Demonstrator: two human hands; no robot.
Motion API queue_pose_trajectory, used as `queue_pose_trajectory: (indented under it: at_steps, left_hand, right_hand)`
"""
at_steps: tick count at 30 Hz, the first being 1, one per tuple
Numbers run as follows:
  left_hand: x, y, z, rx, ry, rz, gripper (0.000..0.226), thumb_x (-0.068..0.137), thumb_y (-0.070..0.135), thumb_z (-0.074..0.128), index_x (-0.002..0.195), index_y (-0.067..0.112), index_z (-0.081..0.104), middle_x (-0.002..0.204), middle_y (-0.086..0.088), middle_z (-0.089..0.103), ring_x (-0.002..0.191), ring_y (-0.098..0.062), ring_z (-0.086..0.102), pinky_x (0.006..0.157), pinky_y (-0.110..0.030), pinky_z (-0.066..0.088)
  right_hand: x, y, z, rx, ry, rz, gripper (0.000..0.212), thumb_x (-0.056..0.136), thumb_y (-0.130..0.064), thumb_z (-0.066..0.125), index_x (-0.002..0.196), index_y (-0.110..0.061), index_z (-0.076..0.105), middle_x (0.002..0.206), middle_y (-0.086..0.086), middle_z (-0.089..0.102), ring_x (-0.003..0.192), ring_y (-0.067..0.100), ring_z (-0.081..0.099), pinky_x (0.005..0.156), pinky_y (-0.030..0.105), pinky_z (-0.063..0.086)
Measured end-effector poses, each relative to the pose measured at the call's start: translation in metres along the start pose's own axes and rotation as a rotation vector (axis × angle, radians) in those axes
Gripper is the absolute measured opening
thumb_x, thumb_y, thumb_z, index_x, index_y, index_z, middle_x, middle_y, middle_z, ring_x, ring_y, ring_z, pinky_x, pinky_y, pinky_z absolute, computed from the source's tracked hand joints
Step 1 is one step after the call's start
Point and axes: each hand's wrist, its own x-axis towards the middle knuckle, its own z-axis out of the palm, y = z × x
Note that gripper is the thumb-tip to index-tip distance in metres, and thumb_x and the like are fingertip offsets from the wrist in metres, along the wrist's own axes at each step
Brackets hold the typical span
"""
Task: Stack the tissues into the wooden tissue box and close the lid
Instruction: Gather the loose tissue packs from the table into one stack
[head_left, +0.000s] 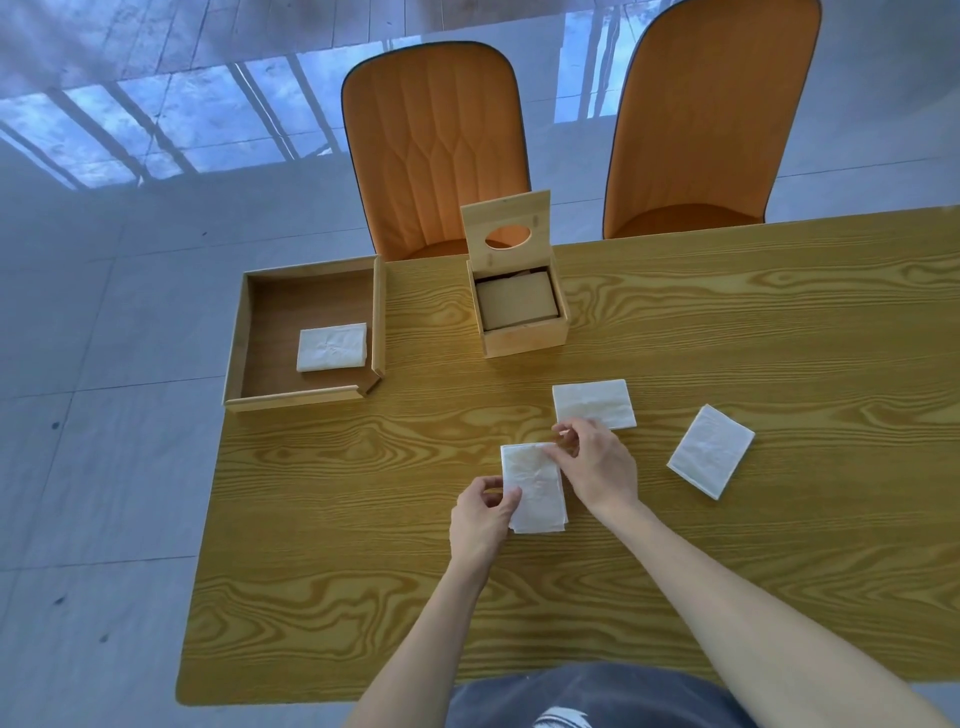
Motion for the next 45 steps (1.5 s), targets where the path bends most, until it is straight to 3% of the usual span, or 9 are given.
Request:
queue_pose_trajectory:
  at_steps: [5, 11, 16, 22, 26, 31, 34, 39, 45]
  left_hand:
    - [0.002, 0.000, 0.000, -0.030, 0.009, -0.017, 0.032, 0.089, 0.033, 0.071, 0.116, 0.018, 0.064, 0.104, -0.006, 0.076, 0.089, -0.022, 0.075, 0.082, -0.044, 0.062]
    - [0.002, 0.000, 0.001, -0.055, 0.007, -0.022, 0.033, 0.089, 0.034, 0.071, 0.117, 0.016, 0.064, 0.106, -0.009, 0.076, 0.094, -0.025, 0.074, 0.084, -0.048, 0.061]
    - [0.001, -0.003, 0.000, -0.092, -0.016, -0.021, 0.031, 0.090, 0.032, 0.070, 0.116, 0.016, 0.063, 0.106, -0.008, 0.076, 0.094, -0.025, 0.074, 0.074, -0.038, 0.060]
    - [0.000, -0.006, -0.001, -0.093, -0.023, -0.010, 0.031, 0.091, 0.030, 0.069, 0.117, 0.014, 0.063, 0.106, -0.008, 0.076, 0.094, -0.023, 0.074, 0.081, -0.041, 0.062]
    - [-0.002, -0.010, 0.000, -0.095, -0.030, -0.010, 0.029, 0.091, 0.029, 0.069, 0.116, 0.015, 0.063, 0.106, -0.008, 0.076, 0.095, -0.024, 0.074, 0.087, -0.048, 0.060]
    - [-0.004, -0.012, 0.001, -0.115, -0.024, -0.007, 0.025, 0.091, 0.028, 0.069, 0.112, 0.017, 0.063, 0.108, -0.009, 0.075, 0.097, -0.025, 0.073, 0.088, -0.047, 0.060]
    - [-0.004, -0.014, 0.002, -0.122, -0.019, -0.014, 0.027, 0.092, 0.029, 0.068, 0.114, 0.016, 0.062, 0.109, -0.009, 0.075, 0.099, -0.024, 0.072, 0.089, -0.047, 0.060]
    - [-0.006, -0.013, 0.003, -0.132, -0.011, -0.011, 0.027, 0.092, 0.027, 0.067, 0.114, 0.013, 0.064, 0.101, -0.007, 0.077, 0.083, -0.019, 0.071, 0.070, -0.035, 0.056]
    - [-0.004, -0.012, 0.001, -0.154, -0.030, -0.023, 0.024, 0.091, 0.029, 0.066, 0.109, 0.013, 0.066, 0.099, -0.011, 0.078, 0.078, -0.018, 0.069, 0.070, -0.033, 0.054]
  right_hand:
    - [0.026, 0.010, -0.024, -0.222, 0.103, -0.098, 0.023, 0.094, -0.018, 0.062, 0.115, -0.013, 0.067, 0.119, 0.007, 0.063, 0.111, 0.026, 0.056, 0.078, 0.037, 0.054]
    - [0.052, 0.014, -0.037, -0.482, -0.028, -0.200, 0.039, 0.098, -0.019, 0.052, 0.137, -0.015, 0.052, 0.143, 0.005, 0.052, 0.126, 0.028, 0.045, 0.099, 0.040, 0.041]
    - [0.057, 0.005, -0.036, -0.618, -0.083, -0.125, 0.028, 0.093, -0.015, 0.056, 0.120, -0.020, 0.059, 0.125, 0.008, 0.058, 0.112, 0.027, 0.050, 0.091, 0.037, 0.039]
    - [0.047, 0.010, -0.037, -0.593, -0.065, 0.042, 0.039, 0.088, -0.041, 0.062, 0.120, -0.018, 0.062, 0.121, 0.010, 0.057, 0.112, 0.028, 0.050, 0.092, 0.039, 0.038]
    - [0.034, 0.017, -0.043, -0.424, -0.095, 0.103, 0.040, 0.088, -0.037, 0.063, 0.123, -0.016, 0.061, 0.121, 0.011, 0.060, 0.114, 0.031, 0.053, 0.094, 0.043, 0.038]
    - [0.010, 0.027, -0.047, -0.060, -0.057, 0.181, 0.022, 0.095, -0.028, 0.055, 0.103, -0.011, 0.066, 0.095, 0.009, 0.070, 0.094, 0.032, 0.065, 0.071, 0.038, 0.049]
    - [-0.002, 0.031, -0.042, 0.245, -0.028, 0.267, 0.022, 0.094, -0.026, 0.061, 0.102, -0.008, 0.070, 0.101, 0.006, 0.071, 0.095, 0.025, 0.065, 0.080, 0.041, 0.054]
    - [-0.022, 0.023, -0.021, 0.765, -0.149, 0.400, 0.025, 0.090, -0.021, 0.070, 0.110, -0.006, 0.068, 0.097, 0.008, 0.073, 0.089, 0.022, 0.070, 0.081, 0.044, 0.058]
    - [-0.037, 0.009, 0.012, 0.730, -0.246, 0.373, 0.026, 0.089, -0.019, 0.070, 0.111, -0.004, 0.069, 0.097, 0.007, 0.074, 0.089, 0.021, 0.071, 0.077, 0.039, 0.061]
